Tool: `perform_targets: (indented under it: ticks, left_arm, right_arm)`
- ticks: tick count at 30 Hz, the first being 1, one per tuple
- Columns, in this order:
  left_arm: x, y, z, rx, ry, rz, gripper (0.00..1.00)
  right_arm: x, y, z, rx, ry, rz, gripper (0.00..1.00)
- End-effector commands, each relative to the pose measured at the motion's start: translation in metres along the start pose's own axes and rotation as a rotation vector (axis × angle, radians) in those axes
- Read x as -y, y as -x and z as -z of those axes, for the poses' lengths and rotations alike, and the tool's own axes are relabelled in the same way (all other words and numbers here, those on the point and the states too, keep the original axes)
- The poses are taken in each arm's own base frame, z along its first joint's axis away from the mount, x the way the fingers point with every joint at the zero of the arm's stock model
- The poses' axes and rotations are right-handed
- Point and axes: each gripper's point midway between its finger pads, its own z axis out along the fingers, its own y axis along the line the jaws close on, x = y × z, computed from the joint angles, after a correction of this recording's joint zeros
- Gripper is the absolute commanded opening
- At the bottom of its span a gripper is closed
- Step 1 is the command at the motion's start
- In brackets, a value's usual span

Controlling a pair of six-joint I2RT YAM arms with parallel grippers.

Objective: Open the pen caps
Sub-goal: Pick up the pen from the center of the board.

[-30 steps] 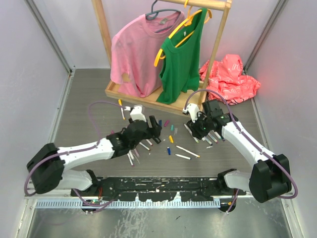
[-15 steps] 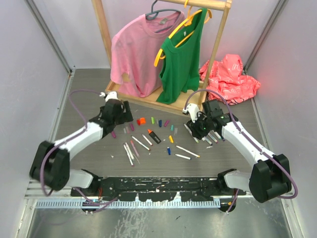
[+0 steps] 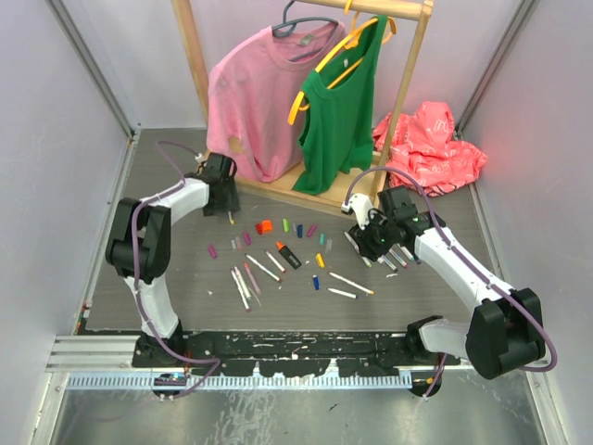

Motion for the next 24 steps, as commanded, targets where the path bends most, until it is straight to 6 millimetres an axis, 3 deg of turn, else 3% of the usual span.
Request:
perform_targets:
  ticks: [1, 9, 16, 21, 24]
  left_arm:
    - [-0.001, 0.016, -0.003, -0.034, 0.066, -0.039, 0.53]
    - [-0.010, 0.014, -0.017, -0.089, 0.147, -0.076, 0.31]
    - [-0.009, 0.006, -0.019, -0.109, 0.127, -0.075, 0.02]
    - [-0.013, -0.001, -0.014, -0.091, 0.092, -0.033, 0.00]
    - [-0.010, 0.003, 0.001, -0.028, 0.030, 0.007, 0.00]
  right_arm:
    - [0.003, 0.011, 0.003, 0.041, -0.003, 0.016, 0.45]
    - [0.002, 0.011, 0.003, 0.042, -0.001, 0.017, 0.45]
    - [0.002, 0.012, 0.003, 0.044, 0.000, 0.019, 0.45]
    - [-0.002, 0.012, 0.004, 0.051, 0.020, 0.019, 0.45]
    - [-0.007, 0.015, 0.005, 0.064, 0.049, 0.026, 0.45]
